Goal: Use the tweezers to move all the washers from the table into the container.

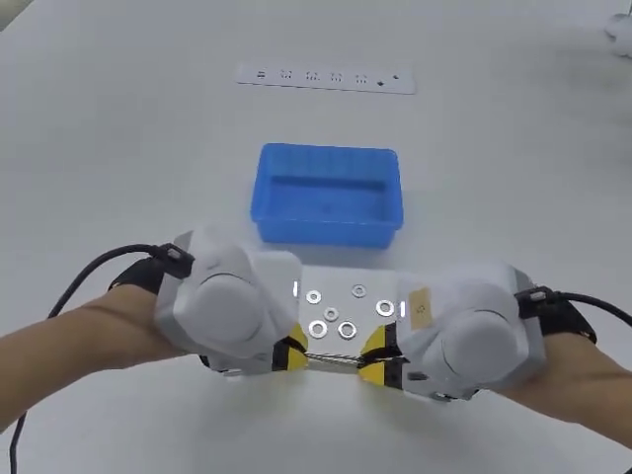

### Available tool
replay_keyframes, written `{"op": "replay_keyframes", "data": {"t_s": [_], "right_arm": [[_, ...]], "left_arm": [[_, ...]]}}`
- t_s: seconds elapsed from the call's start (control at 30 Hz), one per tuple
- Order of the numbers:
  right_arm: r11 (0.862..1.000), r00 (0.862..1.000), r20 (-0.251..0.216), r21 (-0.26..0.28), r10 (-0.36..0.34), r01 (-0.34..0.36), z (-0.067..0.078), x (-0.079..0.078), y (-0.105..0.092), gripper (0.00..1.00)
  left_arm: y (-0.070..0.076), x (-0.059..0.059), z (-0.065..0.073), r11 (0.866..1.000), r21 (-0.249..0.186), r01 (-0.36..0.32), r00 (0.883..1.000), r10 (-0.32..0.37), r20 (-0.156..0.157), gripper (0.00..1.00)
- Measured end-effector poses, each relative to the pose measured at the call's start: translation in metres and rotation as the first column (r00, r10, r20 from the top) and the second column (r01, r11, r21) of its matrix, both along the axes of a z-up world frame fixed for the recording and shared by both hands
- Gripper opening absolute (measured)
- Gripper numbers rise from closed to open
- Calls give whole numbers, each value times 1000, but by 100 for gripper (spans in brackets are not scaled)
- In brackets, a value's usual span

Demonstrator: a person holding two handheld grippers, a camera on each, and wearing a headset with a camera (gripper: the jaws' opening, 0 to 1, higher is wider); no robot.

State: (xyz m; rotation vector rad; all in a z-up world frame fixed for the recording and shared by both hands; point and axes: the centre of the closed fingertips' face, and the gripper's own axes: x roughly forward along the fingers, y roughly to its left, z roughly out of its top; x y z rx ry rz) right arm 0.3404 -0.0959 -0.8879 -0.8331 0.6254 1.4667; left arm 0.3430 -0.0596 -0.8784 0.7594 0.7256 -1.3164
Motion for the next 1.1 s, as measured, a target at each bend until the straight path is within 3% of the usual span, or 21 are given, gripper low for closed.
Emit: {"op": "replay_keyframes", "data": {"t_s": [0.13,0.27,0.37,0.47,0.57,0.77,1.0,1.1], "right_arm": [[1000,1000,8,25,-12,12,5,2,2,6],[998,1000,3,57,-26,26,12,5,6,6],[998,1000,8,63,-18,18,13,5,7,6],[997,1000,7,71,-13,13,13,3,9,6],[997,1000,5,83,-9,9,13,1,11,6],[993,1000,5,121,-18,18,14,0,13,6],[982,999,21,186,-43,38,24,5,18,6],[975,998,30,216,-52,45,28,7,20,6]], "left_arm": [[2,1,4,1000,-8,-10,1000,10,5,8],[6,2,1,1000,17,-5,1000,4,12,12],[7,5,1,1000,20,-14,1000,14,21,7],[9,3,0,999,30,-10,1000,10,3,6],[11,0,2,999,38,4,1000,-4,4,6],[11,-2,21,1000,4,17,1000,-17,11,5],[5,2,51,998,-62,3,999,-1,45,5],[3,4,57,998,-66,-8,998,12,63,6]]}}
